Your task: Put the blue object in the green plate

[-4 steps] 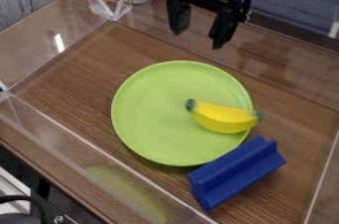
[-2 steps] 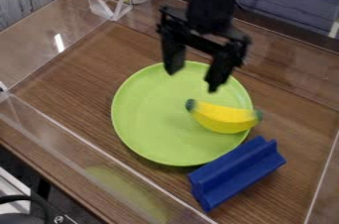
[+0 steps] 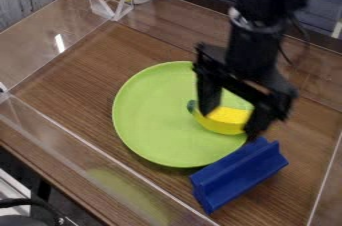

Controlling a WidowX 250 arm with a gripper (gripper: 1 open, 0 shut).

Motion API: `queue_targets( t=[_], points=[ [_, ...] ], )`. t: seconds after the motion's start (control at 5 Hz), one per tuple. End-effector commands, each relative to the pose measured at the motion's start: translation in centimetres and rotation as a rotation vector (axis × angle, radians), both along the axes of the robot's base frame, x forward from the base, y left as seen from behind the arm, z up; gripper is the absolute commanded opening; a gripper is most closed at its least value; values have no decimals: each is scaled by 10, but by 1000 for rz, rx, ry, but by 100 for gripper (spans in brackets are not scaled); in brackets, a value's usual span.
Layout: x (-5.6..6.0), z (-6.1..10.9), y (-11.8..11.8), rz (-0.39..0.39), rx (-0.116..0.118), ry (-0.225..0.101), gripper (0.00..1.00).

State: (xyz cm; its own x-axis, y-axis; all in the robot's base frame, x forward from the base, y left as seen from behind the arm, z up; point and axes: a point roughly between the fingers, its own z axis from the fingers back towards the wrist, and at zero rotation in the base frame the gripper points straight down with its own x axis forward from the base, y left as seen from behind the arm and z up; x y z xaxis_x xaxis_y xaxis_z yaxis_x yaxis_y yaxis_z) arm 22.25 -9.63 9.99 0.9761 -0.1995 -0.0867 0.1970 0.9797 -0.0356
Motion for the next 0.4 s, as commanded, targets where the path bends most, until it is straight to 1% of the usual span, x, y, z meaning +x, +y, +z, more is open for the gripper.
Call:
queue_targets(
  t=[0.0, 0.2],
  points=[
    [-5, -2, -22, -25, -27, -49, 100],
    [-10, -17, -25, -47, -25, -41, 100]
  ],
)
